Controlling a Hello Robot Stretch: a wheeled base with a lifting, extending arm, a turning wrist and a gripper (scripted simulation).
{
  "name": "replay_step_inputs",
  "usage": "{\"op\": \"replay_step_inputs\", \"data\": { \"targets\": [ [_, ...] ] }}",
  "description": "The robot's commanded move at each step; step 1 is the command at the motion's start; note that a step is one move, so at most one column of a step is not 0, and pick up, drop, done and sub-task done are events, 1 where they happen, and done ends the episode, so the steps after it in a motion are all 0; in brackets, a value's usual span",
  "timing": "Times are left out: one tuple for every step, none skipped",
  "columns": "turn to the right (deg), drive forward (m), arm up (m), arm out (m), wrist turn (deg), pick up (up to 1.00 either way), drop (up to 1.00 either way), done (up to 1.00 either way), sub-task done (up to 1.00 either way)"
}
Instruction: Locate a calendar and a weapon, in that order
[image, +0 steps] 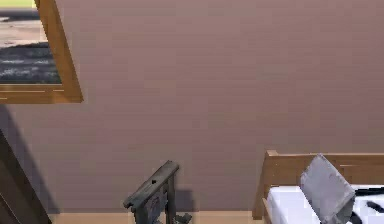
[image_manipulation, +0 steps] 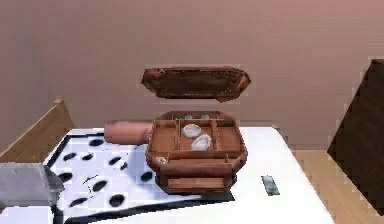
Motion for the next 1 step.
{"op": "replay_step_inputs", "data": {
  "targets": [
    [-12.0, 0.0, 0.0, 0.0, 0.0, 0.0, 0.0, 0.0, 0.0]
  ]
}}
